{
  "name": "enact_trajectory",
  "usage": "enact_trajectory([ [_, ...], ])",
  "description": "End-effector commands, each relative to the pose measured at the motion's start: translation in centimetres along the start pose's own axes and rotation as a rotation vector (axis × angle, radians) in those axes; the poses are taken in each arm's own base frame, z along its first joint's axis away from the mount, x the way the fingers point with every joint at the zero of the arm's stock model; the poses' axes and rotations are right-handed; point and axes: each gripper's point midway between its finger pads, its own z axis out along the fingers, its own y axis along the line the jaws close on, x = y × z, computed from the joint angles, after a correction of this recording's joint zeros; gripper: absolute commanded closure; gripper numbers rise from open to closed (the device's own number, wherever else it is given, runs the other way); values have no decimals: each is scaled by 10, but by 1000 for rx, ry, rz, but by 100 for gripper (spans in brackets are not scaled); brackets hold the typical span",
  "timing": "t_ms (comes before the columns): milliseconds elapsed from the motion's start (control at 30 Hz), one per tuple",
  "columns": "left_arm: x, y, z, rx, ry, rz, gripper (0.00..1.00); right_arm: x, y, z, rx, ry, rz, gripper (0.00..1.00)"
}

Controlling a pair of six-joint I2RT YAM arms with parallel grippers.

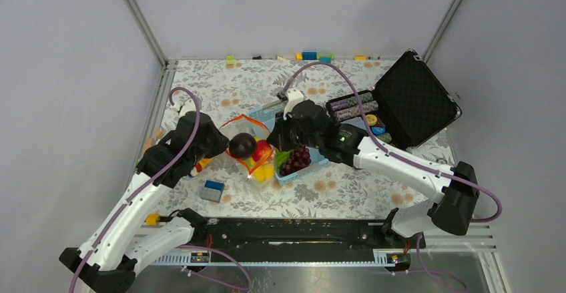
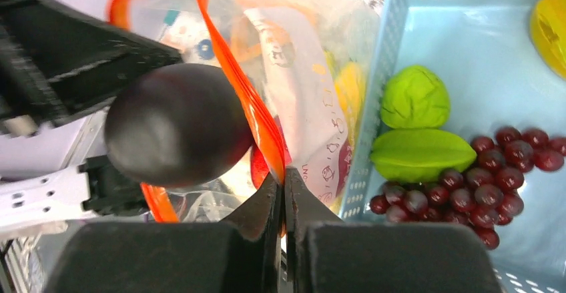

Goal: Place the food in the zip-top bag and seal the zipper
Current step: Adjust the zipper food storage bag at the center of the board.

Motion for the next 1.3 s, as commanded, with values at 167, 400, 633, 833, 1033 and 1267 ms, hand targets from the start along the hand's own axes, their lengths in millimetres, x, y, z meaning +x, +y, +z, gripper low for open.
enact_trajectory([
  [167,-42,39,-37,-225,-158,39,100,-37,37,-29,-83,-27,-133,100],
  [400,-7,-18,-21,98,25,142,100,-6,90,-23,-378,142,-197,100],
  [633,7,-33,-10,190,69,125,100,-8,68,-4,-247,106,-151,100],
  [833,-1,-4,-6,32,8,83,100,-5,19,7,-13,85,-104,98],
  [1033,-19,10,-17,-31,-95,26,100,-10,17,-8,-68,68,-121,72],
  [1267,-31,12,-17,-63,-137,14,100,-14,19,-40,-192,56,-260,1],
])
